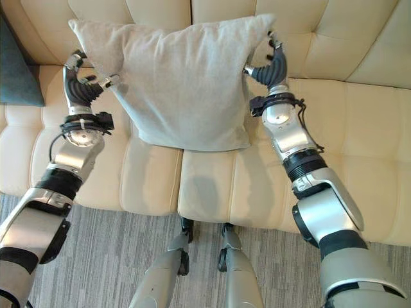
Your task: Pick up all the scattered cushions and arrange them neatly on the sofa.
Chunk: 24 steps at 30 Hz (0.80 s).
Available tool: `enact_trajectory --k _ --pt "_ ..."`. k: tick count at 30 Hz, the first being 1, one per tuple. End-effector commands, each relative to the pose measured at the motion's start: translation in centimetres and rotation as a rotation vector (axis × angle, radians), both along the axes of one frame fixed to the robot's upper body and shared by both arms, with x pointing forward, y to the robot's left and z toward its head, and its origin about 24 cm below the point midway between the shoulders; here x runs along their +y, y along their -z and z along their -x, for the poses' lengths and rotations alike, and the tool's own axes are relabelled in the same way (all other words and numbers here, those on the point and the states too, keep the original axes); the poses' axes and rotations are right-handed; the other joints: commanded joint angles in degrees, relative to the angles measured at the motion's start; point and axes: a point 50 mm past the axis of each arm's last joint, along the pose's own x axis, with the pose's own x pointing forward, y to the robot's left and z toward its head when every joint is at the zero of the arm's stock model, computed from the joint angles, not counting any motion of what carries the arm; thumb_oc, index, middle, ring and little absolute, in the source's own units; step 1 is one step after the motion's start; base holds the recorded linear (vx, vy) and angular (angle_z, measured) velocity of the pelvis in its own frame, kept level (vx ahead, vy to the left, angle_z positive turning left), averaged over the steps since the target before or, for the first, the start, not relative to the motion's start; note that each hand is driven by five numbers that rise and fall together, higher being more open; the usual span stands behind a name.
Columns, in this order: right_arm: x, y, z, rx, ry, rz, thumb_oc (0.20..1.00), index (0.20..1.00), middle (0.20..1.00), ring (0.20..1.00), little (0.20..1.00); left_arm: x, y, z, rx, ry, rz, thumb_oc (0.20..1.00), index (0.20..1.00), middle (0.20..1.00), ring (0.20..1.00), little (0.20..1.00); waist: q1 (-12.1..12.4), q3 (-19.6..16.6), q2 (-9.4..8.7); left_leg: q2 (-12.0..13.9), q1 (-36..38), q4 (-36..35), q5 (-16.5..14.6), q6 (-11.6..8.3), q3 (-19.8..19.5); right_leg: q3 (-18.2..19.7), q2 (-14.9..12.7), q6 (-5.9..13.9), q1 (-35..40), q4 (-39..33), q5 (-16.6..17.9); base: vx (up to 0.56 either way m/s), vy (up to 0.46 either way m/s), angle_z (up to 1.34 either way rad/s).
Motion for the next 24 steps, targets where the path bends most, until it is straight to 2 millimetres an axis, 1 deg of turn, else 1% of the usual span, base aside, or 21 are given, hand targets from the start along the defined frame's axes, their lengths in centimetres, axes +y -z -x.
enact_trajectory --k 1,3,4,5,6,7,8,9,12,15,16,17,19,20,21,23,24 --pt "0.1 -4.6 1.2 -0.199 -0.041 -0.048 1.000 1.000 1.000 1.000 1.000 2.9 -4.6 1.8 -0.172 -0.060 -0.112 1.000 1.000 1.000 1.000 1.000 1.38 -1.83 -3.68 -3.10 2.95 2.71 -6.81 -1.48 -0.10 2.64 -2.78 9.66 1.98 -0.70 -3.73 0.00 0.000 0.00" --pt "-1.6 -4.1 1.5 -0.193 -0.007 -0.073 1.000 1.000 1.000 1.000 1.000 4.3 -3.9 2.6 -0.158 -0.082 -0.116 1.000 1.000 1.000 1.000 1.000 1.27 -2.17 -3.76 -3.09 3.90 2.41 -6.91 -1.52 -0.02 2.70 -2.71 9.71 3.15 -1.31 -3.68 0.00 0.000 0.00" --pt "-1.6 -4.0 1.5 -0.193 -0.008 -0.073 1.000 1.000 1.000 1.000 1.000 4.3 -3.9 2.6 -0.157 -0.082 -0.116 1.000 1.000 1.000 1.000 1.000 1.17 -2.23 -3.86 -3.21 3.73 2.34 -6.56 -1.49 0.01 2.71 -2.83 9.68 3.00 -1.41 -3.41 0.00 0.000 0.00" --pt "-3.3 -3.0 2.0 -0.185 0.022 -0.103 1.000 1.000 1.000 1.000 1.000 4.9 -2.4 3.4 -0.151 -0.066 -0.089 1.000 1.000 1.000 1.000 1.000 1.10 -2.53 -3.83 -3.01 5.03 2.00 -7.07 -1.55 0.03 2.67 -2.68 9.70 4.25 -1.99 -3.70 0.00 0.000 0.00" --pt "-3.3 -2.9 2.0 -0.183 0.021 -0.103 1.000 1.000 1.000 1.000 1.000 4.9 -2.3 3.5 -0.149 -0.067 -0.089 1.000 1.000 1.000 1.000 1.000 1.01 -2.63 -3.90 -3.11 4.92 1.94 -6.75 -1.51 0.08 2.69 -2.78 9.67 4.15 -2.07 -3.44 0.06 0.030 0.03" --pt "-5.1 -0.8 2.8 -0.153 0.037 -0.118 1.000 1.000 1.000 1.000 1.000 5.7 0.3 4.8 -0.116 -0.042 -0.052 1.000 1.000 1.000 1.000 1.000 1.01 -2.99 -3.99 -2.90 6.59 1.48 -7.33 -1.51 0.19 2.67 -2.62 9.67 5.80 -2.68 -3.78 0.02 0.012 0.06" --pt "-5.1 -0.6 2.8 -0.150 0.036 -0.117 1.000 1.000 1.000 1.000 1.000 5.7 0.5 4.9 -0.113 -0.043 -0.052 1.000 1.000 1.000 1.000 1.000 0.92 -3.14 -4.07 -3.00 6.49 1.41 -7.02 -1.48 0.24 2.70 -2.72 9.64 5.71 -2.76 -3.53 0.09 0.025 0.04" --pt "-6.2 2.1 4.3 -0.125 0.024 -0.108 1.000 1.000 1.000 1.000 1.000 6.7 4.6 6.3 -0.012 -0.016 0.017 1.000 1.000 1.000 1.000 1.000 0.26 -3.75 -4.37 -2.73 8.45 0.93 -7.67 -1.42 0.56 2.92 -2.50 9.61 7.53 -3.31 -3.85 0.08 0.020 -0.02" --pt "-7.0 7.8 7.8 -0.027 -0.026 -0.047 1.000 1.000 1.000 1.000 1.000 7.1 12.1 10.0 0.175 0.028 0.135 1.000 1.000 1.000 1.000 1.000 -0.77 -5.35 -5.02 -2.71 11.82 -0.14 -8.39 -1.02 1.02 3.01 -2.34 9.72 10.68 -4.25 -4.12 0.10 0.029 -0.04" --pt "-8.9 12.5 11.8 0.120 -0.022 0.014 1.000 1.000 1.000 1.000 1.000 8.0 17.7 14.4 0.389 0.018 0.179 1.000 1.000 1.000 1.000 1.000 -1.60 -7.01 -5.68 -2.99 15.28 -1.05 -8.79 -0.58 1.46 2.84 -2.03 9.85 13.96 -4.87 -4.44 0.08 0.029 -0.15" --pt "-9.7 14.7 13.1 0.208 -0.020 0.016 1.000 1.000 1.000 1.000 1.000 8.2 19.5 15.8 0.487 0.012 0.164 1.000 1.000 1.000 1.000 1.000 -2.06 -7.31 -5.66 -2.90 16.54 -1.20 -9.20 -0.56 1.62 2.91 -1.92 10.00 14.99 -4.79 -4.80 0.07 0.038 -0.09" --pt "-10.0 16.5 14.3 0.287 -0.018 0.024 1.000 1.000 1.000 1.000 1.000 8.3 21.3 17.5 0.562 0.007 0.193 1.000 1.000 1.000 1.000 1.000 -2.43 -7.84 -5.88 -2.98 17.39 -1.35 -9.12 -0.41 1.74 2.91 -1.94 9.95 15.78 -4.84 -4.79 0.04 0.040 -0.05" --pt "-11.0 20.3 16.7 0.458 0.005 0.015 1.000 1.000 1.000 1.000 1.000 8.3 24.6 20.3 0.733 0.001 0.207 1.000 1.000 1.000 1.000 1.000 -3.19 -8.76 -5.95 -2.84 19.49 -1.49 -9.58 -0.27 2.03 3.21 -1.82 10.06 17.51 -4.66 -5.06 0.01 0.051 -0.16" --pt "-11.4 24.1 19.0 0.646 0.016 0.036 1.000 1.000 1.000 1.000 1.000 7.9 27.3 22.9 0.868 0.008 0.257 1.000 1.000 1.000 1.000 1.000 -3.88 -9.53 -6.36 -2.90 20.85 -1.46 -9.69 -0.07 2.16 3.50 -1.90 10.06 18.54 -4.32 -5.06 -0.01 0.049 -0.28" --pt "-11.4 24.2 19.0 0.647 0.016 0.036 1.000 1.000 1.000 1.000 1.000 7.9 27.4 23.0 0.870 0.008 0.258 1.000 1.000 1.000 1.000 1.000 -3.88 -9.58 -6.34 -2.89 20.93 -1.49 -9.71 -0.07 2.16 3.50 -1.89 10.07 18.60 -4.33 -5.09 -0.04 0.044 -0.26" --pt "-11.9 28.1 21.7 0.851 0.039 0.048 1.000 1.000 1.000 1.000 1.000 7.4 29.6 25.4 0.998 0.008 0.277 1.000 1.000 1.000 1.000 1.000 -4.51 -10.01 -6.53 -2.81 22.81 -1.77 -10.17 0.07 2.44 4.12 -1.62 10.26 19.85 -4.12 -5.09 -0.07 0.054 -0.08" --pt "-11.9 29.2 22.3 0.907 0.047 0.080 1.000 1.000 1.000 1.000 1.000 7.2 30.2 26.0 1.042 0.019 0.277 1.000 1.000 1.000 1.000 1.000 -4.57 -10.48 -6.77 -3.02 22.89 -1.91 -9.96 0.20 2.21 4.42 -1.62 10.32 19.78 -4.10 -4.80 -0.10 0.061 -0.13"
